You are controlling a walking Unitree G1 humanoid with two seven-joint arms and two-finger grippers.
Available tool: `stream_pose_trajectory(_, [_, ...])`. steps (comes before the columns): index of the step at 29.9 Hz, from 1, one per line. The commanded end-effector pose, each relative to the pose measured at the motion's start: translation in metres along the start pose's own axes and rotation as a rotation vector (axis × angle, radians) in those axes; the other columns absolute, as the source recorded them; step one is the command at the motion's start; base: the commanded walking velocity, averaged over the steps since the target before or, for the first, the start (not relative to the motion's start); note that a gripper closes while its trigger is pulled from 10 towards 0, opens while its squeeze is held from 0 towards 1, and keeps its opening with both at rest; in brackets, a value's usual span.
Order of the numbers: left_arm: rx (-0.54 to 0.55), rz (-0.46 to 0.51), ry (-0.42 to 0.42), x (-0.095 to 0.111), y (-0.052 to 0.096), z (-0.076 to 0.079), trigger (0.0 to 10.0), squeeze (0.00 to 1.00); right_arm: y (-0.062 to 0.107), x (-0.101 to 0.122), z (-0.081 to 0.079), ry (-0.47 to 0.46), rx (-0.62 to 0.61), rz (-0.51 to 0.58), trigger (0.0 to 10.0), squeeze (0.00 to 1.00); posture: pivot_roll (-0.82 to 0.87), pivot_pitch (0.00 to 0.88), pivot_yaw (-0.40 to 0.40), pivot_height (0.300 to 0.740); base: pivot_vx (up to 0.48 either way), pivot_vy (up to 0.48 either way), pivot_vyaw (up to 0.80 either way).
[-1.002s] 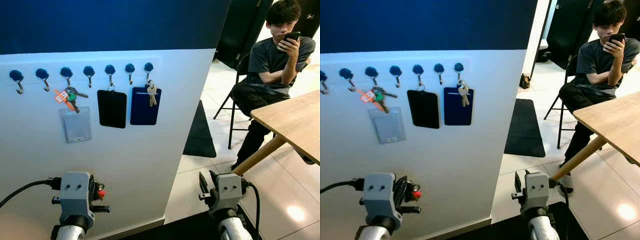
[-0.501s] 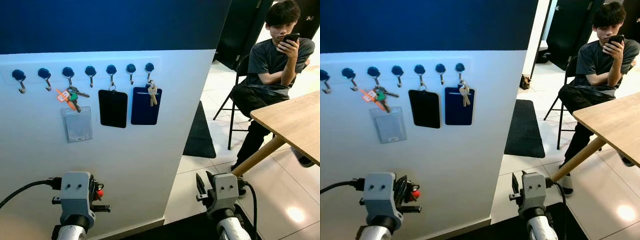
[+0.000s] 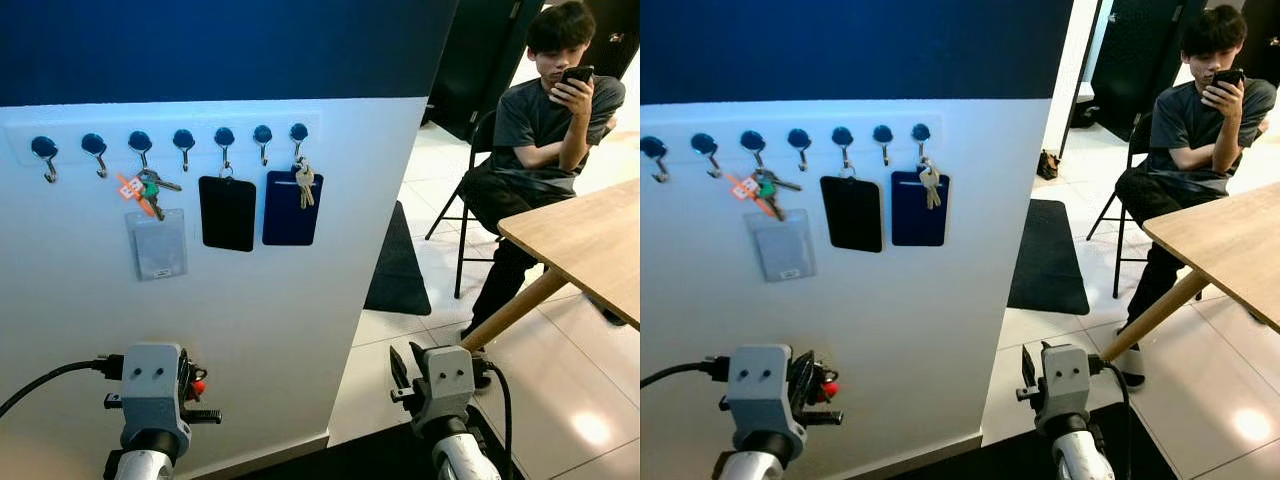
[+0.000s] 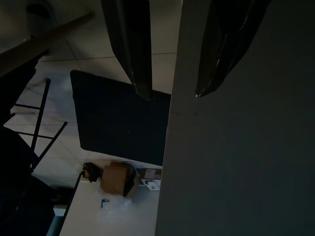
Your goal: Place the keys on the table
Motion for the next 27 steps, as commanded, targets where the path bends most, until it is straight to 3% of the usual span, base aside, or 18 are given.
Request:
stream_pose_trajectory(1, [0.009,0.008,0.002,0.004,0.0017,0.0005,10.0,0.0,0.0032,-0.0064,0.001,0.001,-0.005,-0.029,10.0,0.0,0.23,0.126,-0.071,0.74,-0.442,0.0,0.0])
stream_pose_trajectory(27, [0.015,0.001,-0.007,0.0015,0.0034,-0.0011,10.0,0.0,0.0029,-0.0095,-0.0008,0.004,0.003,-0.039,10.0,0.0,0.24,0.122,-0.076,0.74,-0.379,0.0,0.0])
Point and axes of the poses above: a point about 5 cm out from each wrist's last joint towards the gripper, its own y axis pointing back from the gripper into the wrist, its own x axis along the axis of the wrist's last joint, z = x × y, the point moved 5 cm from there along -y, pointing out of the wrist towards the gripper, and after that the axes turned 15 degrees about -y, right-handed, at the moved point
